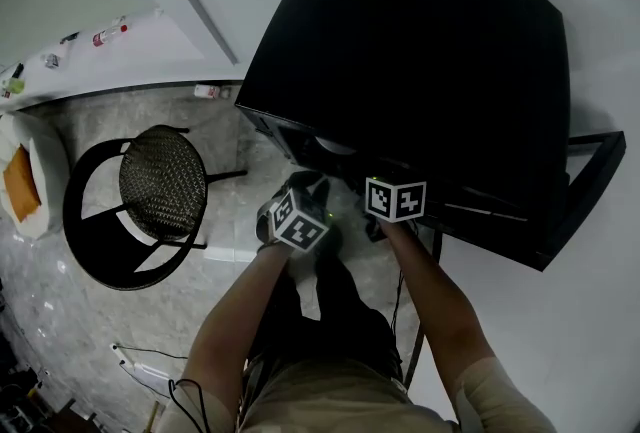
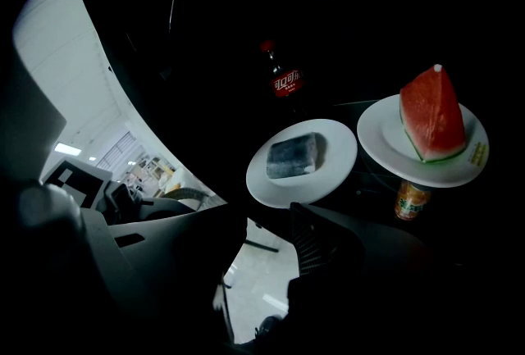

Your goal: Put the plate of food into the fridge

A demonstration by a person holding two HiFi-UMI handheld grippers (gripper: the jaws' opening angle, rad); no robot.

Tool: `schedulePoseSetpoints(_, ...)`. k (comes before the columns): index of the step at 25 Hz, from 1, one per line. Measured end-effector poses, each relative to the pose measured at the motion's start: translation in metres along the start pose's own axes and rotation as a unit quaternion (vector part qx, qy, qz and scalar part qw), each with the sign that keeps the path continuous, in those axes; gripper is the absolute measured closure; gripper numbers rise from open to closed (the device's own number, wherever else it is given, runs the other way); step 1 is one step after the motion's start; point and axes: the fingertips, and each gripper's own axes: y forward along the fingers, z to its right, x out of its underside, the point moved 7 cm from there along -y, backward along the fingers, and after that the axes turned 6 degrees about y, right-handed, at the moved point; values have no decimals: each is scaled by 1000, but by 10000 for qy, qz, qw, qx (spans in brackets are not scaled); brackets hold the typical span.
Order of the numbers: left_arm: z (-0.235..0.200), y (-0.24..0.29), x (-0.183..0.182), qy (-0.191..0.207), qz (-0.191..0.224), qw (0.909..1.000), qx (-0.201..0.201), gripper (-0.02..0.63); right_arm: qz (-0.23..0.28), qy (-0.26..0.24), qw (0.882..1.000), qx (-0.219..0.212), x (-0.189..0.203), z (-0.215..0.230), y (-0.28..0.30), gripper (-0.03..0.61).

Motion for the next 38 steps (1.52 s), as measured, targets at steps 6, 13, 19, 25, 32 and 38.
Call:
schedulePoseSetpoints(6,0,-3,7,-14,-37,10000,-16,572,71,91,9999,20,-2,0,3,411)
schedulePoseSetpoints(13,-2,-5,11,-31,-50,10000,-46,572,139,267,9995,12,-4,2,3,411)
schedulePoseSetpoints(19,-2,-6,10,-37,-36,10000,-56,572,205,526,9984,-66,-6,3,4,411)
schedulePoseSetpoints(25,-2,-7,11,-35,-29,10000,-54,572,318,803,9962,-146,-6,5,5,411)
schedulePoseSetpoints(32,-3,-10,14,-30,-6,10000,-54,572,361,837,9957,-159,-8,6,5,411)
schedulePoseSetpoints(38,-2,-14,18,-20,-18,10000,-49,572,395,886,9951,-165,-9,6,7,411)
